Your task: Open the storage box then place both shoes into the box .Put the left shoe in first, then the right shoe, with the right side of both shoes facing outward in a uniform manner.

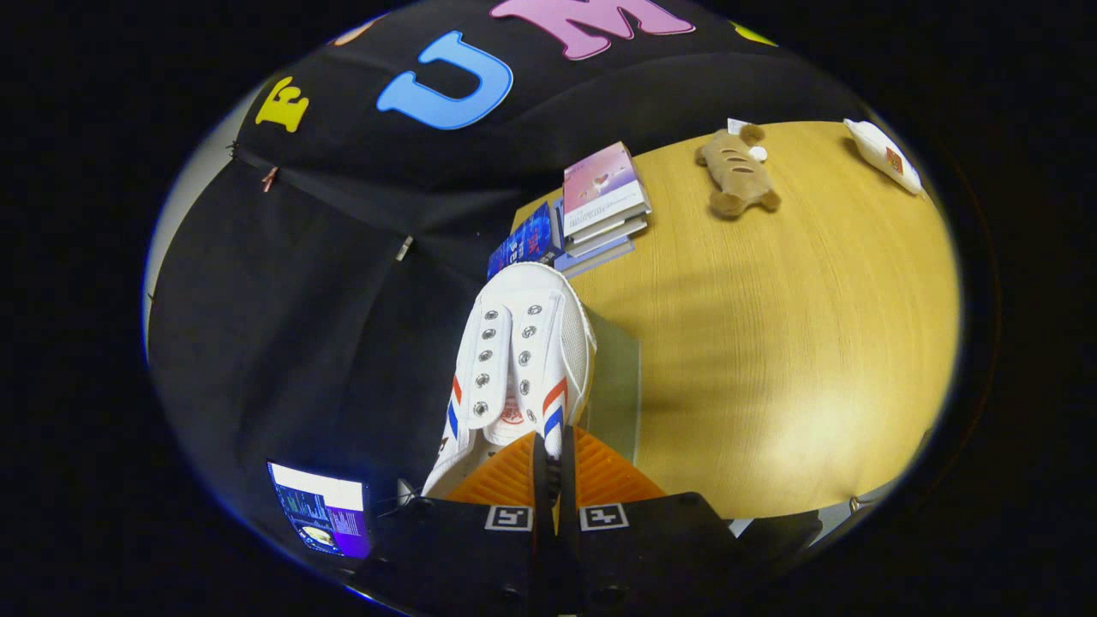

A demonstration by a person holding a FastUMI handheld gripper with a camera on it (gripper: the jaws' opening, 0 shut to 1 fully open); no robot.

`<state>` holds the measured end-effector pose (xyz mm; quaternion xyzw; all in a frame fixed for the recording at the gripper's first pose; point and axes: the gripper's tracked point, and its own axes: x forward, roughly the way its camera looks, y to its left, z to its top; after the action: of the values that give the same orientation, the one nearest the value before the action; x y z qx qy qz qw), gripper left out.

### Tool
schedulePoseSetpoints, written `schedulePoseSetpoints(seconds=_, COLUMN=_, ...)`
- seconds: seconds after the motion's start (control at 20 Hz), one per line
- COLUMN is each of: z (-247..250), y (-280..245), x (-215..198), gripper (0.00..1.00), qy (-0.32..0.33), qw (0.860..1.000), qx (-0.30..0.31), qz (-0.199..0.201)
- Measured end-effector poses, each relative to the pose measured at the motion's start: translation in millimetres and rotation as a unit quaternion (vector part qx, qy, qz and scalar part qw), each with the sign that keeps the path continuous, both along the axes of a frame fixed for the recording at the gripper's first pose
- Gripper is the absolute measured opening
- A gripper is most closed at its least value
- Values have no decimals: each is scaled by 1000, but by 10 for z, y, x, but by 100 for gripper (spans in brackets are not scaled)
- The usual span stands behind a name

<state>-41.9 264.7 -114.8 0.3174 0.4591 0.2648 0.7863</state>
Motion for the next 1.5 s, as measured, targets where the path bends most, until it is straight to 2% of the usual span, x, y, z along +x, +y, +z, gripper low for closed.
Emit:
schedulePoseSetpoints(seconds=0.2, z=-45, y=465, x=-82, gripper=5, qy=33, qw=999, qx=-34, qz=24)
schedulePoseSetpoints(seconds=0.4, z=-259, y=732, x=-64, gripper=5, qy=62, qw=991, qx=-111, qz=27)
schedulePoseSetpoints(seconds=0.55, z=-497, y=824, x=-31, gripper=5, qy=98, qw=982, qx=-163, qz=12)
schedulePoseSetpoints(seconds=0.75, z=-790, y=801, x=63, gripper=5, qy=113, qw=963, qx=-245, qz=-7)
schedulePoseSetpoints(seconds=1.05, z=-1026, y=897, x=12, gripper=6, qy=136, qw=945, qx=-297, qz=3)
schedulePoseSetpoints(seconds=1.2, z=-1123, y=948, x=-82, gripper=9, qy=159, qw=939, qx=-304, qz=6)
schedulePoseSetpoints(seconds=1.3, z=-1132, y=1004, x=-124, gripper=12, qy=169, qw=942, qx=-290, qz=11)
schedulePoseSetpoints(seconds=1.5, z=-1043, y=1068, x=-103, gripper=26, qy=171, qw=951, qx=-255, qz=14)
